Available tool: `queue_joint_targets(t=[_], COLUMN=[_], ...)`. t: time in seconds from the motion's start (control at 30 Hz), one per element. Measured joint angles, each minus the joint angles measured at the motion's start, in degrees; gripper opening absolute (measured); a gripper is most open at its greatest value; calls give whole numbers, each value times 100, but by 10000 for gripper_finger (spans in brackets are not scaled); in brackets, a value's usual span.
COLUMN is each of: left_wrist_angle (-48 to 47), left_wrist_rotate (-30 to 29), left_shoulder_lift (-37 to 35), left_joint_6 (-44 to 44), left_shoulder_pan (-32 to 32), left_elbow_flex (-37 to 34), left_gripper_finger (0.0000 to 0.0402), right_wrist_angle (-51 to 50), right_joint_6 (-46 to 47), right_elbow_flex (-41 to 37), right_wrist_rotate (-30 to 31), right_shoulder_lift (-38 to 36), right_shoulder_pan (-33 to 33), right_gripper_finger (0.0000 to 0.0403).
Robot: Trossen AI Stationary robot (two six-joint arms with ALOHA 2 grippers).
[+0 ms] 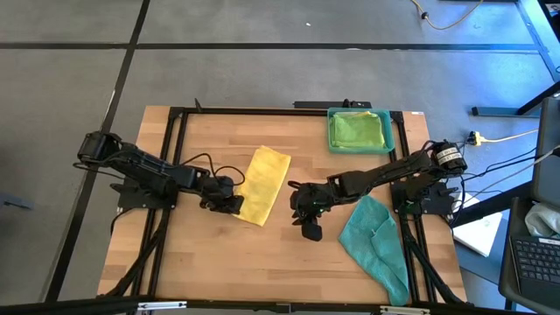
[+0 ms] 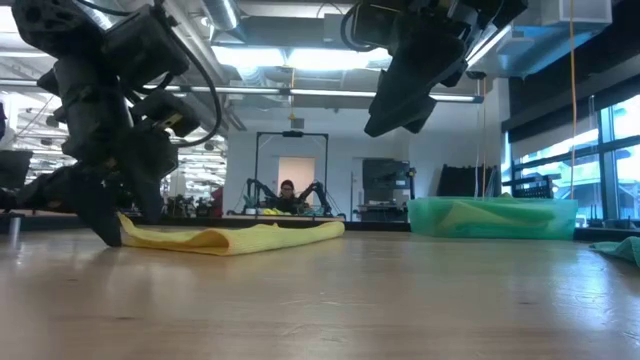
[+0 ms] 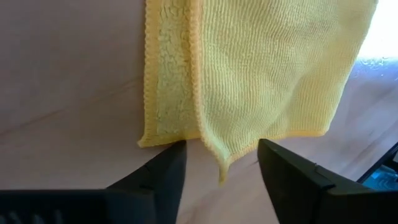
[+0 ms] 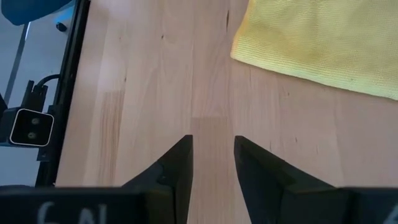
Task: Fold microfiber towels
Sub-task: Fold the yellow microfiber cloth
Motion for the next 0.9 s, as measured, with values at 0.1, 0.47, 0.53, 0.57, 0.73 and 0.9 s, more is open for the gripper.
queue_joint_targets(t=[0.1, 0.47, 0.53, 0.57, 0.73, 0.9], left_wrist_angle=[57, 350, 366, 353, 287, -197], left_wrist_rotate=[-107, -128, -128, -141, -239, -236], left_shoulder_lift=[7, -119, -189, -221, -377, -703], left_joint_6=[8, 28, 48, 52, 277, 554], left_shoulder_pan=[3, 4, 4, 4, 83, 272], left_elbow_flex=[-2, -2, -2, -2, -2, -2], left_gripper_finger=[159, 28, 9, 5, 2, 1], right_wrist_angle=[0, 2, 4, 4, 7, 7], right_joint_6=[-125, -293, -293, -294, -332, -358], right_elbow_flex=[0, 0, -1, -1, 0, 0], right_wrist_rotate=[41, 103, 103, 104, 105, 104], right_shoulder_lift=[0, 0, 0, 0, 0, 0], right_shoulder_pan=[-75, -344, -355, -357, -357, -357], right_gripper_finger=[120, 120, 120, 120, 120, 120])
